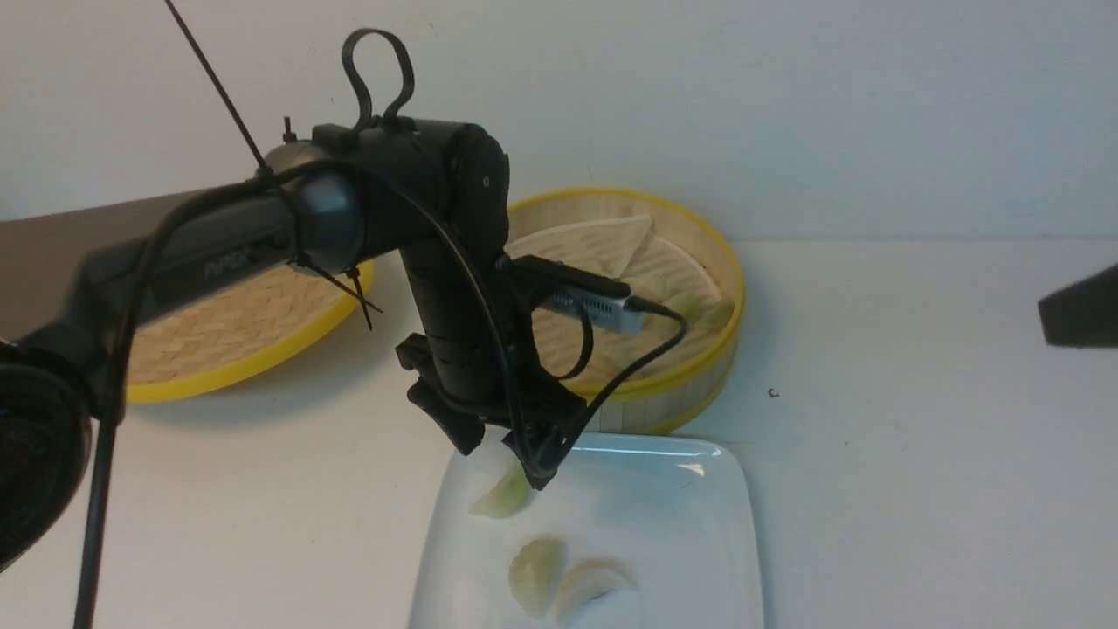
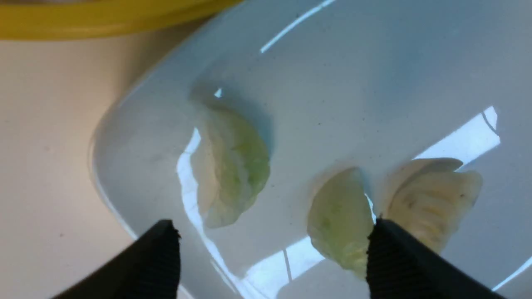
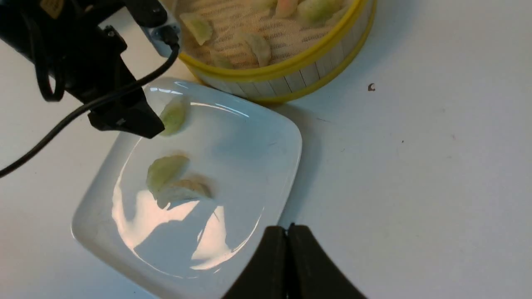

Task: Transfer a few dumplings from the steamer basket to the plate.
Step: Use the left arm to put the dumpling into the plate, then use the right arm to grab a dumpling from inside the steamer

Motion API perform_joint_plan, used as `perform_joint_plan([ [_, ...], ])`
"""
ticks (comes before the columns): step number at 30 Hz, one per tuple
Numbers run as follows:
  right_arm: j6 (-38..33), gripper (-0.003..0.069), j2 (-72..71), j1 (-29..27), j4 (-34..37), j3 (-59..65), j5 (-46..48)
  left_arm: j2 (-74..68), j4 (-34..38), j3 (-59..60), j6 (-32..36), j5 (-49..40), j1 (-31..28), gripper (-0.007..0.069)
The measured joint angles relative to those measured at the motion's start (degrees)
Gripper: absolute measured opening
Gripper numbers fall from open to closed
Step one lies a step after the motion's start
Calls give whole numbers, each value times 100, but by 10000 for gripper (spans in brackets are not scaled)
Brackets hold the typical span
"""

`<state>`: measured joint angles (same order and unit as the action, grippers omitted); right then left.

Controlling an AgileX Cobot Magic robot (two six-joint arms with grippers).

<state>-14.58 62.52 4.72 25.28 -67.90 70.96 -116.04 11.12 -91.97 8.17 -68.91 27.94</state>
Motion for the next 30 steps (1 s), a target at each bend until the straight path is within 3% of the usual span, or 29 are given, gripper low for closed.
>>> perform_joint_plan([
  [3, -195, -13, 588, 178, -35, -573, 81, 394, -303, -5, -179, -2, 0, 405],
  [7, -264, -10, 1569, 641, -280, -1387, 79, 1301, -653, 92, -461, -23, 0, 117],
  [9, -293, -5, 2089, 918, -465, -1757, 79, 1809, -682, 247, -514, -52, 0, 40],
  [16, -356, 86, 3509, 1679, -967, -2765, 79, 3511, -711, 875, -610, -199, 0, -6],
  [24, -427, 332, 5321, 2345, -1025, -3998, -95, 5072, -719, 1004, -860, -290, 0, -6],
  [30, -449, 392, 6399, 2459, -1091, -4672, -290, 5740, -716, 1006, -928, -323, 0, -6],
])
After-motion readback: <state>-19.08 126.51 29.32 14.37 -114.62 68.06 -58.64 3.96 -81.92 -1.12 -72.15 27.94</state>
